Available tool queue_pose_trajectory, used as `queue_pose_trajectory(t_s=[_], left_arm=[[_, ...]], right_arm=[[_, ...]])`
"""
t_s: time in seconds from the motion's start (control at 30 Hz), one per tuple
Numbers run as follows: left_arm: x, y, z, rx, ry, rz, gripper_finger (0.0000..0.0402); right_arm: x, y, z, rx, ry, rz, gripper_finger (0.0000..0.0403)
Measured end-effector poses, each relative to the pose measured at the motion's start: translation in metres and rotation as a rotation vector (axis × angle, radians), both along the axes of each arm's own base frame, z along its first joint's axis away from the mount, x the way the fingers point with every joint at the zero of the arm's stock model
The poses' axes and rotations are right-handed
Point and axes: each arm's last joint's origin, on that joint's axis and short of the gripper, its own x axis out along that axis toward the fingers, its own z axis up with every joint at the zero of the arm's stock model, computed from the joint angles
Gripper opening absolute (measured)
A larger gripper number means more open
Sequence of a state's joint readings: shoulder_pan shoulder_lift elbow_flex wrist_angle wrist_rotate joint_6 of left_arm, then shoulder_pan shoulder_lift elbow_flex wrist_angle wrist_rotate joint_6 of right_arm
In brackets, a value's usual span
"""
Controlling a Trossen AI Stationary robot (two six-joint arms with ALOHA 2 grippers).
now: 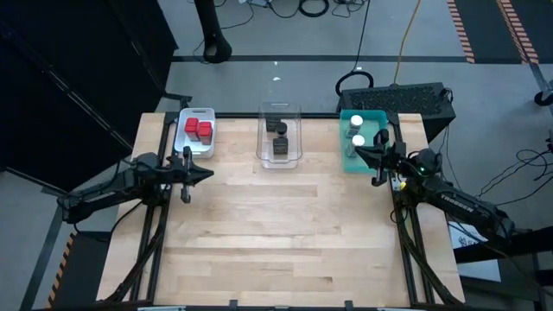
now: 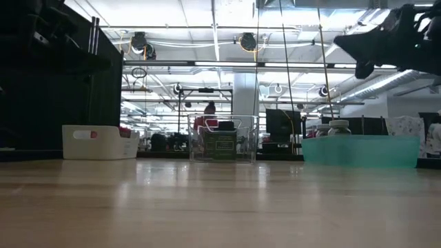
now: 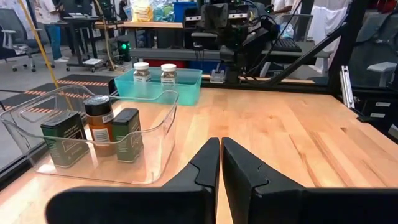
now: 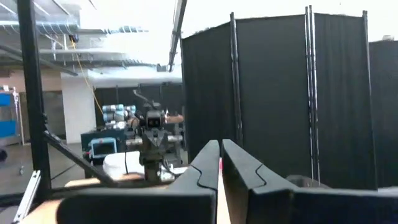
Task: Sort spices by type
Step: Return to Home Position
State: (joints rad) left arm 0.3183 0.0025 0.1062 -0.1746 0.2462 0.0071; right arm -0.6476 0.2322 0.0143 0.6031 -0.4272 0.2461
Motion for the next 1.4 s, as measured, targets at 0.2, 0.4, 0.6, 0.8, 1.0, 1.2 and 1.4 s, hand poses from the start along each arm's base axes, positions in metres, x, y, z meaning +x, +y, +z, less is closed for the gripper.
queue_pose_trajectory(t_s=[0.2, 0.4, 0.6, 0.8, 1.0, 1.2, 1.4], left_arm=[[0.0, 0.0, 0.0, 0.0, -0.001, 0.0, 0.0022], [0.0, 0.0, 0.0, 0.001, -0.001, 0.001, 0.0022], [0.0, 0.0, 0.0, 0.0, -0.001, 0.001, 0.0022], [0.0, 0.0, 0.0, 0.0, -0.001, 0.002, 0.0022], [0.0, 0.0, 0.0, 0.0, 0.001, 0.002, 0.0022], [0.0, 0.0, 0.0, 0.0, 0.001, 0.002, 0.0022], [0.0, 0.0, 0.0, 0.0, 0.001, 0.002, 0.0022]], right_arm=[[0.001, 0.019, -0.012, 0.043, 0.089, 0.056, 0.0], [0.004, 0.028, -0.023, 0.142, 0.16, -0.147, 0.0], [0.005, 0.036, -0.03, 0.063, 0.267, -0.215, 0.0], [0.006, 0.038, -0.031, -0.018, 0.295, -0.18, 0.0], [0.006, 0.038, -0.031, -0.011, 0.295, -0.18, 0.0], [0.006, 0.038, -0.031, -0.011, 0.298, -0.18, 0.0], [0.006, 0.037, -0.031, -0.011, 0.298, -0.18, 0.0]])
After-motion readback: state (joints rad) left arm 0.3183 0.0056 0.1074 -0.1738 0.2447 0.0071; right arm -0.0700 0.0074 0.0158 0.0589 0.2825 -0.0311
